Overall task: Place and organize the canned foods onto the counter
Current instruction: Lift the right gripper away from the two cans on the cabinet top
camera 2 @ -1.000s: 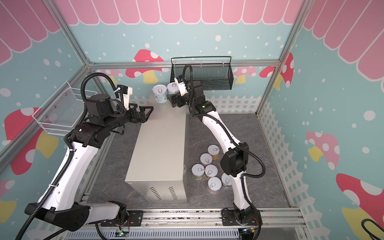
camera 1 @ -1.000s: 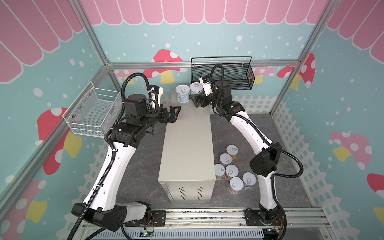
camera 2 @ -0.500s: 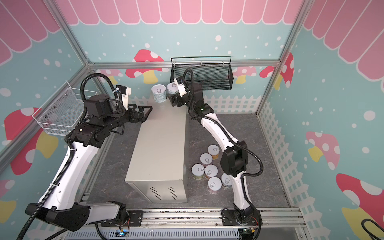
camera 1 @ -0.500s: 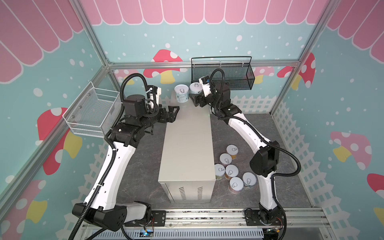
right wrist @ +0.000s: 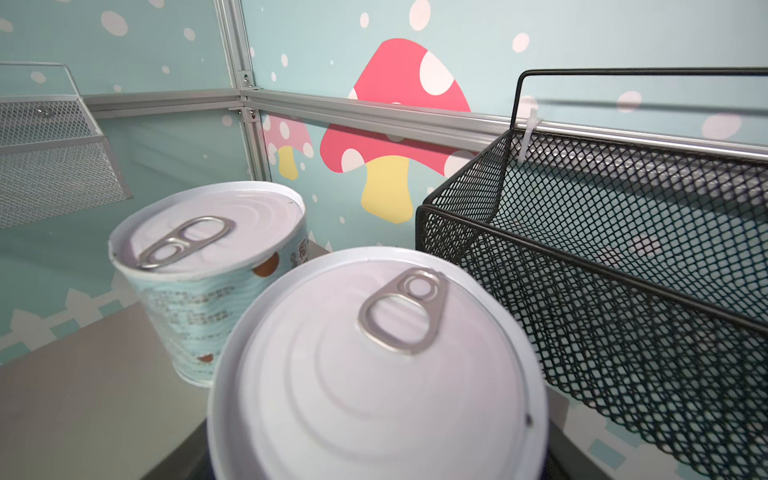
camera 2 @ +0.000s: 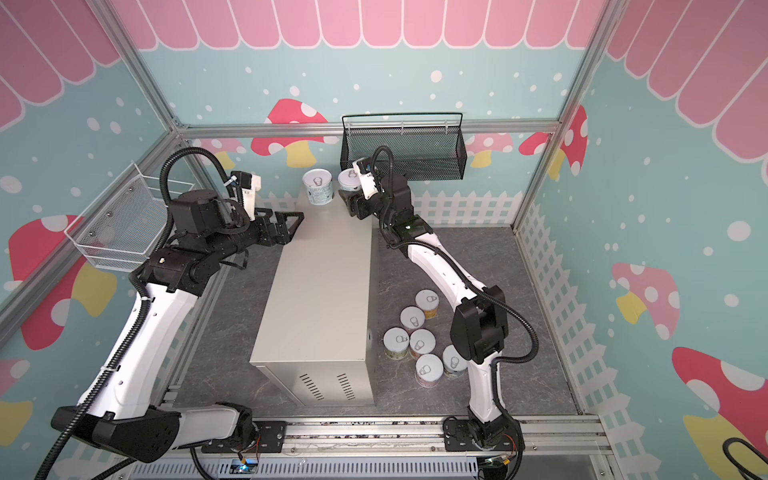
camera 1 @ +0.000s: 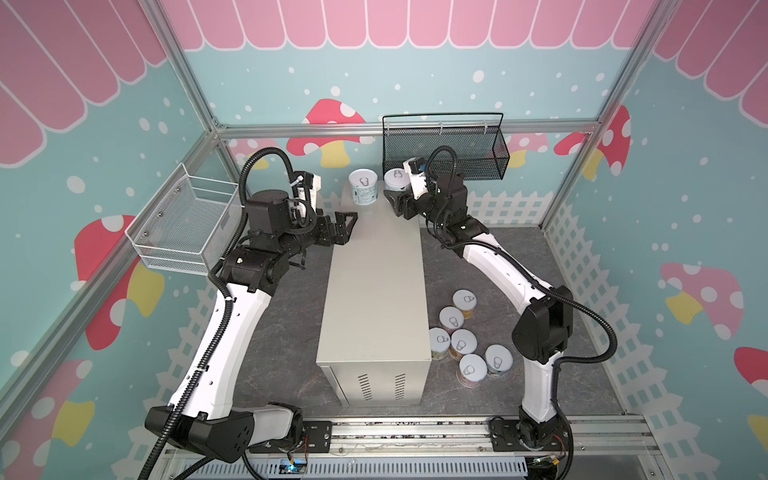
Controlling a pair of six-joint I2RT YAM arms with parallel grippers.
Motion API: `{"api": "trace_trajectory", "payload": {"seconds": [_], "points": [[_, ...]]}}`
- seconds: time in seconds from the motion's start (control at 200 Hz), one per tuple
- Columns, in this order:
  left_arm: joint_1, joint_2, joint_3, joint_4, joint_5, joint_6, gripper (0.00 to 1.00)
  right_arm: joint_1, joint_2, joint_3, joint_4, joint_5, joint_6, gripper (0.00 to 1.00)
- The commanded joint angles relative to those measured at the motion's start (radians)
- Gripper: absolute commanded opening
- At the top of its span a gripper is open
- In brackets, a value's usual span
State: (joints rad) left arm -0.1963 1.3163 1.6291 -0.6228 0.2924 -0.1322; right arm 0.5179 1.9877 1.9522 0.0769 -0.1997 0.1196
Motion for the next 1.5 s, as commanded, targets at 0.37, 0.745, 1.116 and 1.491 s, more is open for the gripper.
{"api": "trace_trajectory", "payload": {"seconds": [0.37, 0.745, 1.116, 1.491], "points": [[0.012, -0.026, -0.018, 0.026, 0.090, -0.010, 0.99, 0.007, -0.036, -0.044, 0.013, -0.072, -0.036, 0.74], [0.012, -0.029, -0.020, 0.029, 0.111, -0.011, 0.99, 0.014, 0.019, 0.034, -0.021, -0.100, -0.038, 0.74], [0.012, -0.029, -0.020, 0.032, 0.114, -0.014, 1.00, 0.018, 0.013, 0.033, -0.032, -0.085, -0.038, 0.83], [0.006, -0.033, -0.016, 0.025, 0.115, -0.014, 0.99, 0.019, -0.134, -0.080, -0.033, -0.035, -0.041, 0.99]]}}
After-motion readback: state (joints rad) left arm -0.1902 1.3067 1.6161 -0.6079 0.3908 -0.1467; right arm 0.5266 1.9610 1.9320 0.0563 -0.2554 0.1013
